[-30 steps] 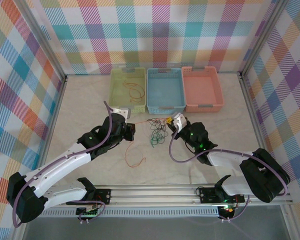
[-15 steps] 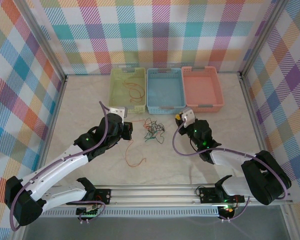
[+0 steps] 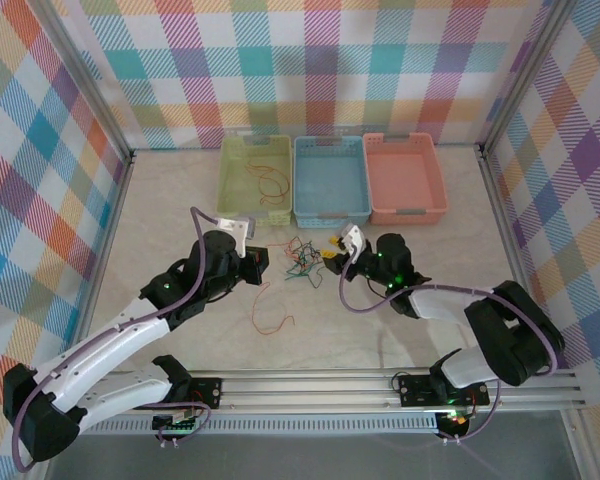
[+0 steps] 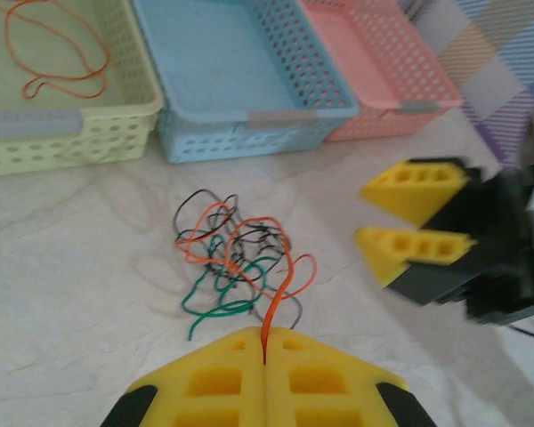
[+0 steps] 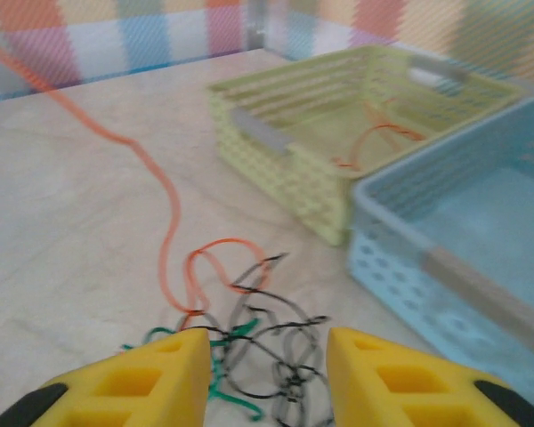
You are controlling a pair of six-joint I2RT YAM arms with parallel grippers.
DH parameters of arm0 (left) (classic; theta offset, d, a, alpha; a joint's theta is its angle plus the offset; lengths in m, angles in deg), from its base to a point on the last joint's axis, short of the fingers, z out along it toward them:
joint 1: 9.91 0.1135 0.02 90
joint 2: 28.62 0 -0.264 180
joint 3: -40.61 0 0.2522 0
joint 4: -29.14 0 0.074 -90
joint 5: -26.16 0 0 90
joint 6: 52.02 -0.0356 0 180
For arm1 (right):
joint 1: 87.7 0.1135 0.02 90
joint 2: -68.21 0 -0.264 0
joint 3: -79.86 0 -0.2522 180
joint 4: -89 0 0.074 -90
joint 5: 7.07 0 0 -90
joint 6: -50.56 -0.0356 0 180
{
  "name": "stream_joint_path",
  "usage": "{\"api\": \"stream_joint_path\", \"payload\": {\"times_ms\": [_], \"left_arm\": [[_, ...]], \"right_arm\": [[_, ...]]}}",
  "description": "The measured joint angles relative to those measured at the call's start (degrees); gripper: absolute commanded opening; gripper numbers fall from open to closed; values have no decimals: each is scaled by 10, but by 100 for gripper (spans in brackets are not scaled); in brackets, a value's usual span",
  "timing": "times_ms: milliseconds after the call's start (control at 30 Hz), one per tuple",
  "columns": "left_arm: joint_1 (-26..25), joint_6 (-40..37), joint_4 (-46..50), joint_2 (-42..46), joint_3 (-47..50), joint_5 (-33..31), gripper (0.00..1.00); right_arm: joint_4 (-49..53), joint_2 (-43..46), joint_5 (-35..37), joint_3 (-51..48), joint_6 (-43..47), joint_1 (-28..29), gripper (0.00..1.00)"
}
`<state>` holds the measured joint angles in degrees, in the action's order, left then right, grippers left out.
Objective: Untangle the cables
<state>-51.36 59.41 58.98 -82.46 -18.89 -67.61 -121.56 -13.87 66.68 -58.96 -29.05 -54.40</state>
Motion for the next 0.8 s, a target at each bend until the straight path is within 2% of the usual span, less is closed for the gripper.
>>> {"api": "stream_joint_path", "payload": {"times_ms": [300,500,800], "left_arm": [[0,0,-35,19,7,60,0],[0,0,-62,33,23,101,0],[0,4,-97,42,29,175,0]], "right_arm": [[-10,-43,-96,40,31,40,42],[-18,-77,-116,79,37,49,46],[-34,-104,-112,115,28,56,42]]}}
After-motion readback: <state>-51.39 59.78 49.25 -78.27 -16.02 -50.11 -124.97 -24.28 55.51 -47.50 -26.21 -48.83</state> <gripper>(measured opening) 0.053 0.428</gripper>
